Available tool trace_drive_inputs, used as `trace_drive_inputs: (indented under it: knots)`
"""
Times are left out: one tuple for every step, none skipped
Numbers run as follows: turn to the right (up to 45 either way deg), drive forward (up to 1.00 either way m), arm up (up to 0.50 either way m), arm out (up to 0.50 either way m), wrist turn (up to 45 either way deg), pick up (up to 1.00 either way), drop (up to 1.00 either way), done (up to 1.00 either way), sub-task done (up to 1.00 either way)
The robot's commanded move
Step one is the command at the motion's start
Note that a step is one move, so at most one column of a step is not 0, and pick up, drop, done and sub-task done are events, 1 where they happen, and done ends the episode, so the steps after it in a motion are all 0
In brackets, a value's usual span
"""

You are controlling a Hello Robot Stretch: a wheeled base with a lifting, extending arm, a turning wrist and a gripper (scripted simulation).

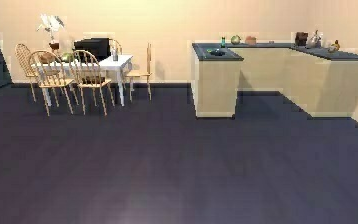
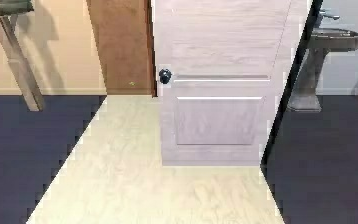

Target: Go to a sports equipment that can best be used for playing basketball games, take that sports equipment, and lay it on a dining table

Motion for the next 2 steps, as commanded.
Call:
trace_drive_inputs:
  knots:
    - [45.0,0.0,0.0,0.0,0.0,0.0,0.0,0.0,0.0]
    - [45.0,0.0,0.0,0.0,0.0,0.0,0.0,0.0,0.0]
